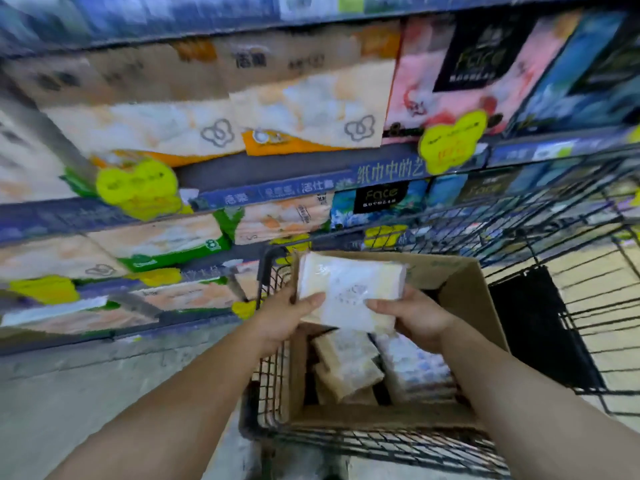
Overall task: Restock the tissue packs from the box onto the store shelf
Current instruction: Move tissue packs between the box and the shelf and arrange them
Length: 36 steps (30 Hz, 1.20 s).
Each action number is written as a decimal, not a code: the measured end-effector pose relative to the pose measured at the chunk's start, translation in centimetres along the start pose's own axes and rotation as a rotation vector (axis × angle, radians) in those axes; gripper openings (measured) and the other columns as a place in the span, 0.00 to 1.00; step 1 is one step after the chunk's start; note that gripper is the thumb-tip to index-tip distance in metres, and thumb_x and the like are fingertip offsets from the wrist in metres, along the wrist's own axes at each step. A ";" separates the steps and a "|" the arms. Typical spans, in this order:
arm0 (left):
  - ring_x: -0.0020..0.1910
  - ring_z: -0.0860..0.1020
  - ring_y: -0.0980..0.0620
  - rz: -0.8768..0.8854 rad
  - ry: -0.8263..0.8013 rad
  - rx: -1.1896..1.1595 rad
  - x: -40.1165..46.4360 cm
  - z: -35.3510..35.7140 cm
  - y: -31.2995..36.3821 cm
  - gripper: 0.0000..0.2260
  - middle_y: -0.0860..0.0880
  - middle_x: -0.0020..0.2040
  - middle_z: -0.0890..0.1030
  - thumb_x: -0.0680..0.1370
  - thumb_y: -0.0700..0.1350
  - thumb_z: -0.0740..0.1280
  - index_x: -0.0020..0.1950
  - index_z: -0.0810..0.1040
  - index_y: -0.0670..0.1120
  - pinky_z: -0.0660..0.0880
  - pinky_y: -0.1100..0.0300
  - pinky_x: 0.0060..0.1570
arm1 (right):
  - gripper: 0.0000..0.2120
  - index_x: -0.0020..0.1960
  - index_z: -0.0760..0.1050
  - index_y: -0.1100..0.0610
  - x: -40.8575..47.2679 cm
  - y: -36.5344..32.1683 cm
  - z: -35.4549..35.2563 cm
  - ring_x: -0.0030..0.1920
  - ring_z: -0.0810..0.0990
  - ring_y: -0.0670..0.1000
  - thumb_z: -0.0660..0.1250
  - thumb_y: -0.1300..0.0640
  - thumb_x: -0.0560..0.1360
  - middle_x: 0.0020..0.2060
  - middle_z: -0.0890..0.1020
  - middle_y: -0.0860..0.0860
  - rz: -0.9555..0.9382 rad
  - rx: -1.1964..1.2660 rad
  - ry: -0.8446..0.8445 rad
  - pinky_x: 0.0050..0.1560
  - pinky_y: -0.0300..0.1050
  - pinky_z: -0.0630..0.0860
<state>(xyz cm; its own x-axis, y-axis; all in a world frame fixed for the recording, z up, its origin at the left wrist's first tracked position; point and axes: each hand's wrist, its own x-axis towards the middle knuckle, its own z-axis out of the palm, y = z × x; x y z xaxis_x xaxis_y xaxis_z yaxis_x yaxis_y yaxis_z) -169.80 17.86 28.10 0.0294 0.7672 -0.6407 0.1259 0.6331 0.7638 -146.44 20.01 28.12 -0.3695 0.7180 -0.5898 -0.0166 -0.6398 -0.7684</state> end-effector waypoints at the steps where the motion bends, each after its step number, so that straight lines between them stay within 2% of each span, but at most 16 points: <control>1: 0.46 0.83 0.52 0.019 0.007 -0.056 -1.2 -1.9 0.9 0.13 0.47 0.52 0.84 0.75 0.49 0.70 0.57 0.77 0.47 0.81 0.56 0.45 | 0.21 0.62 0.74 0.59 0.2 -1.4 2.1 0.52 0.83 0.54 0.73 0.64 0.71 0.55 0.83 0.55 -0.036 -0.042 0.004 0.50 0.51 0.81; 3: 0.48 0.82 0.53 0.060 0.034 -0.103 -3.7 -6.3 2.2 0.10 0.49 0.53 0.83 0.77 0.48 0.68 0.57 0.76 0.50 0.80 0.57 0.42 | 0.20 0.62 0.74 0.58 0.7 -4.1 7.0 0.51 0.83 0.52 0.71 0.64 0.72 0.54 0.83 0.54 -0.106 -0.097 -0.021 0.51 0.50 0.81; 5: 0.51 0.80 0.52 0.126 0.087 -0.132 -6.6 -11.8 2.8 0.07 0.49 0.55 0.82 0.78 0.48 0.67 0.55 0.76 0.52 0.79 0.56 0.47 | 0.31 0.67 0.71 0.57 1.4 -6.1 12.8 0.57 0.81 0.56 0.75 0.58 0.66 0.57 0.82 0.54 -0.146 -0.138 -0.074 0.60 0.59 0.76; 7: 0.53 0.80 0.50 0.201 0.173 -0.170 -10.0 -18.1 2.7 0.06 0.50 0.54 0.83 0.78 0.48 0.67 0.54 0.77 0.51 0.77 0.50 0.54 | 0.39 0.69 0.69 0.54 2.2 -7.6 19.4 0.61 0.79 0.57 0.80 0.51 0.62 0.61 0.80 0.53 -0.202 -0.245 -0.222 0.65 0.64 0.71; 9: 0.53 0.81 0.49 0.269 0.251 -0.206 -13.9 -25.3 1.6 0.07 0.50 0.53 0.84 0.78 0.47 0.66 0.55 0.77 0.51 0.77 0.49 0.55 | 0.41 0.69 0.69 0.51 3.0 -8.6 27.0 0.64 0.77 0.56 0.81 0.49 0.60 0.63 0.79 0.50 -0.236 -0.412 -0.347 0.64 0.61 0.72; 12: 0.53 0.81 0.47 0.361 0.319 -0.217 -20.5 -36.4 -0.9 0.10 0.47 0.55 0.84 0.79 0.48 0.66 0.59 0.77 0.48 0.77 0.47 0.54 | 0.32 0.67 0.68 0.51 3.6 -8.9 40.2 0.59 0.80 0.53 0.77 0.58 0.66 0.62 0.80 0.51 -0.307 -0.522 -0.438 0.48 0.42 0.77; 14: 0.52 0.81 0.46 0.412 0.432 -0.256 -25.2 -43.3 -2.5 0.14 0.45 0.56 0.83 0.75 0.51 0.70 0.58 0.78 0.47 0.77 0.49 0.50 | 0.23 0.61 0.70 0.51 4.0 -9.3 49.1 0.51 0.81 0.49 0.73 0.65 0.70 0.57 0.82 0.51 -0.344 -0.506 -0.478 0.44 0.41 0.75; 16: 0.49 0.81 0.44 0.474 0.535 -0.291 -29.7 -49.5 -3.9 0.19 0.44 0.53 0.83 0.71 0.52 0.72 0.58 0.77 0.45 0.78 0.50 0.47 | 0.16 0.57 0.72 0.51 3.9 -9.5 57.5 0.43 0.82 0.44 0.69 0.64 0.74 0.50 0.83 0.50 -0.380 -0.512 -0.539 0.44 0.42 0.75; 17: 0.46 0.82 0.46 0.504 0.574 -0.301 -31.7 -52.4 -4.5 0.18 0.44 0.52 0.83 0.73 0.48 0.71 0.60 0.76 0.44 0.79 0.53 0.42 | 0.14 0.56 0.72 0.51 3.7 -9.6 61.3 0.41 0.81 0.44 0.69 0.63 0.75 0.49 0.83 0.51 -0.408 -0.524 -0.558 0.43 0.41 0.75; 18: 0.45 0.83 0.47 0.524 0.611 -0.318 -33.6 -55.1 -4.9 0.15 0.44 0.53 0.83 0.76 0.45 0.69 0.61 0.75 0.44 0.80 0.55 0.39 | 0.13 0.57 0.73 0.52 3.5 -9.7 64.9 0.41 0.81 0.45 0.70 0.61 0.75 0.50 0.83 0.54 -0.432 -0.527 -0.572 0.41 0.40 0.75; 20: 0.47 0.83 0.48 0.555 0.676 -0.348 -36.8 -59.5 -5.5 0.13 0.45 0.54 0.83 0.78 0.41 0.67 0.62 0.74 0.45 0.81 0.55 0.41 | 0.16 0.60 0.73 0.53 3.3 -9.9 70.9 0.43 0.81 0.51 0.70 0.61 0.74 0.52 0.83 0.58 -0.470 -0.517 -0.599 0.40 0.41 0.76; 23: 0.50 0.83 0.50 0.607 0.761 -0.319 -40.1 -64.6 -6.4 0.13 0.48 0.54 0.84 0.75 0.37 0.69 0.58 0.76 0.46 0.80 0.59 0.45 | 0.18 0.62 0.73 0.51 3.1 -10.4 78.0 0.49 0.82 0.53 0.69 0.62 0.75 0.53 0.84 0.54 -0.543 -0.563 -0.643 0.45 0.45 0.77; 26: 0.48 0.83 0.52 0.640 0.863 -0.315 -42.1 -68.7 -7.2 0.11 0.50 0.50 0.85 0.75 0.36 0.69 0.54 0.78 0.48 0.80 0.61 0.41 | 0.15 0.59 0.74 0.49 3.4 -10.8 84.1 0.52 0.82 0.51 0.68 0.61 0.76 0.54 0.83 0.50 -0.599 -0.589 -0.668 0.46 0.42 0.76; 28: 0.50 0.83 0.50 0.656 0.941 -0.312 -42.6 -71.8 -7.7 0.11 0.48 0.52 0.84 0.75 0.38 0.70 0.56 0.78 0.48 0.80 0.59 0.42 | 0.15 0.62 0.74 0.52 4.1 -11.0 87.8 0.53 0.82 0.50 0.68 0.60 0.76 0.55 0.83 0.49 -0.648 -0.616 -0.659 0.50 0.43 0.77; 32: 0.53 0.82 0.52 0.665 1.074 -0.231 -42.9 -77.8 -7.7 0.17 0.52 0.54 0.83 0.73 0.45 0.73 0.60 0.75 0.52 0.79 0.57 0.49 | 0.21 0.66 0.71 0.51 6.7 -12.0 94.3 0.55 0.81 0.48 0.71 0.56 0.74 0.56 0.82 0.47 -0.710 -0.699 -0.660 0.61 0.51 0.76; 36: 0.47 0.81 0.57 0.680 1.151 -0.137 -42.1 -84.0 -6.0 0.17 0.56 0.51 0.82 0.74 0.47 0.72 0.58 0.70 0.60 0.77 0.62 0.43 | 0.28 0.67 0.67 0.48 10.2 -14.5 99.9 0.55 0.79 0.44 0.73 0.59 0.71 0.59 0.79 0.45 -0.773 -0.816 -0.715 0.60 0.45 0.76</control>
<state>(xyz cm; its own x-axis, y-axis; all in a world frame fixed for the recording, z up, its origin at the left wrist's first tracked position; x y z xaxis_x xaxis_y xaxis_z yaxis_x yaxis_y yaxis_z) -255.13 -9.59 57.04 -0.8067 0.5381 0.2443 0.3186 0.0477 0.9467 -242.79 9.25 58.10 -0.9246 0.3583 0.1290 0.0231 0.3909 -0.9201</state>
